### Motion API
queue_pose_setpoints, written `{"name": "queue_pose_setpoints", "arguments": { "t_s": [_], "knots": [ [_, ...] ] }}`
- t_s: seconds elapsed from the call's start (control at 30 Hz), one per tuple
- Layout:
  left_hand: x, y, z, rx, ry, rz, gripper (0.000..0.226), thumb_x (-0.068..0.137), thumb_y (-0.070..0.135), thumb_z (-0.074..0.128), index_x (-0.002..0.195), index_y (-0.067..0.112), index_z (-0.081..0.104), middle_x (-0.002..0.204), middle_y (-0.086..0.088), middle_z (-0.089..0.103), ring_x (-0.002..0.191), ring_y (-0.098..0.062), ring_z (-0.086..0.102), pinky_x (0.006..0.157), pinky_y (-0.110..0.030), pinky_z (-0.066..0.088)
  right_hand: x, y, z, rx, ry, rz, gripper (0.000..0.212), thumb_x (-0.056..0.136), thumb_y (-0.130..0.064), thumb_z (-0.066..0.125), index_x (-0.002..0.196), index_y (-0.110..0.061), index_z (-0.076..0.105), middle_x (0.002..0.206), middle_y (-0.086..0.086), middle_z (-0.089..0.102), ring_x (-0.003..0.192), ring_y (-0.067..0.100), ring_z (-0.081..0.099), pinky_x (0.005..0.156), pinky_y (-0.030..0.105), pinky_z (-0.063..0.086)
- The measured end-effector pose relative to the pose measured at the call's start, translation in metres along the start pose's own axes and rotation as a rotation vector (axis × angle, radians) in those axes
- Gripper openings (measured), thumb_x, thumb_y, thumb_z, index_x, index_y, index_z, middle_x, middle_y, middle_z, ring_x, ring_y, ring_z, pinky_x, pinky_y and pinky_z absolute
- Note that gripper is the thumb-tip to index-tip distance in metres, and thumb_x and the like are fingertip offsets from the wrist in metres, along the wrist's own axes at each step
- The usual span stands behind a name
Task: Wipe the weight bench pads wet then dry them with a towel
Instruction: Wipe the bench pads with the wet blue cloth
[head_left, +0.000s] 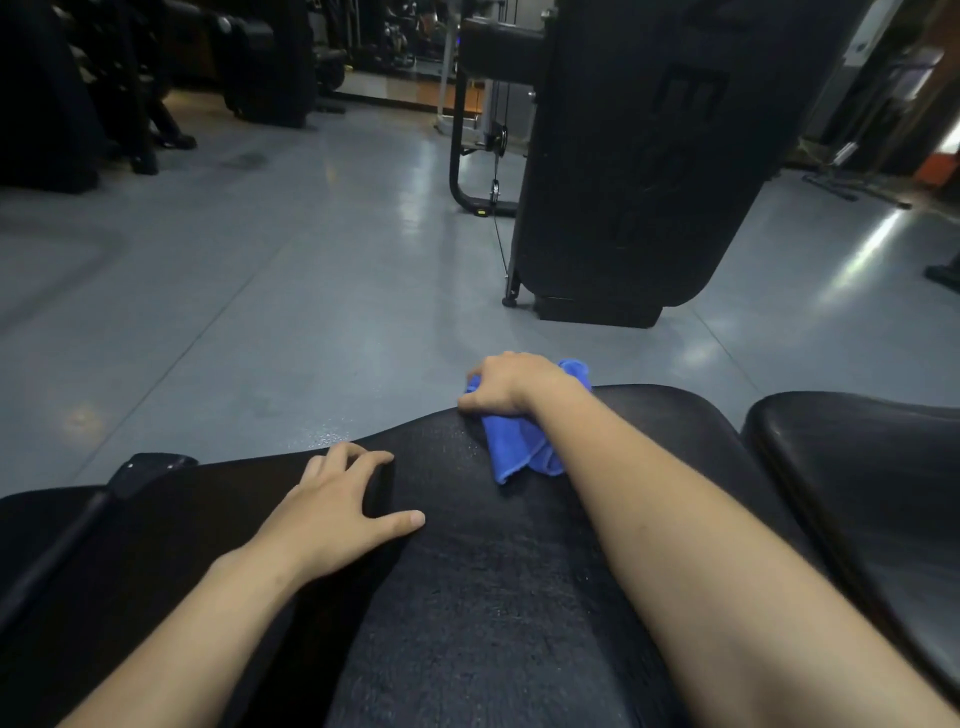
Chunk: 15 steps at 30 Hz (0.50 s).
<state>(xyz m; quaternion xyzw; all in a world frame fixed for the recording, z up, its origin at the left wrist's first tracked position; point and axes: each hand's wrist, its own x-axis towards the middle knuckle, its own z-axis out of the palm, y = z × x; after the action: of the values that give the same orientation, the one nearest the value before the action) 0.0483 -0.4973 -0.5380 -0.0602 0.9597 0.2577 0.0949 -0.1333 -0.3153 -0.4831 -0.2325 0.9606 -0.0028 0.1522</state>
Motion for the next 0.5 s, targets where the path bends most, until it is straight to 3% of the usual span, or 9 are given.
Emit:
{"name": "queue_pose_setpoints", "arguments": {
  "t_s": [0.2,0.3,0.5],
  "knots": [
    [-0.001,-0.017,-0.011,0.081,-0.028,-0.262,0.112,0.063,0.089,0.060,0.149,0.020,0.035,0.139,0.001,0.033,0.135,-0.022,0.031,0.105,-0.040,0.042,0.033,-0.090,0.025,0.039,-0.093,-0.151,0.031,0.084,-0.048,0.055,0.105,-0.029,0.067,0.101,0.000,0.060,0.091,0.026,0.053,0.077,0.034,0.040],
    [-0.004,-0.028,-0.017,0.100,-0.037,-0.319,0.106,0.060,0.089,0.062,0.138,0.018,0.044,0.131,-0.001,0.035,0.131,-0.023,0.035,0.102,-0.039,0.044,0.046,-0.138,0.041,0.048,-0.179,-0.240,0.024,0.087,-0.048,0.055,0.091,-0.025,0.060,0.106,0.002,0.065,0.090,0.026,0.055,0.074,0.033,0.040],
    [-0.014,-0.069,-0.025,0.073,-0.065,-0.374,0.115,0.062,0.084,0.067,0.148,0.016,0.035,0.144,-0.003,0.029,0.137,-0.024,0.029,0.108,-0.039,0.040,0.061,-0.169,0.049,0.095,-0.242,-0.230,0.025,0.087,-0.047,0.057,0.085,-0.022,0.062,0.084,-0.002,0.060,0.084,0.023,0.058,0.066,0.032,0.039]
  ]
}}
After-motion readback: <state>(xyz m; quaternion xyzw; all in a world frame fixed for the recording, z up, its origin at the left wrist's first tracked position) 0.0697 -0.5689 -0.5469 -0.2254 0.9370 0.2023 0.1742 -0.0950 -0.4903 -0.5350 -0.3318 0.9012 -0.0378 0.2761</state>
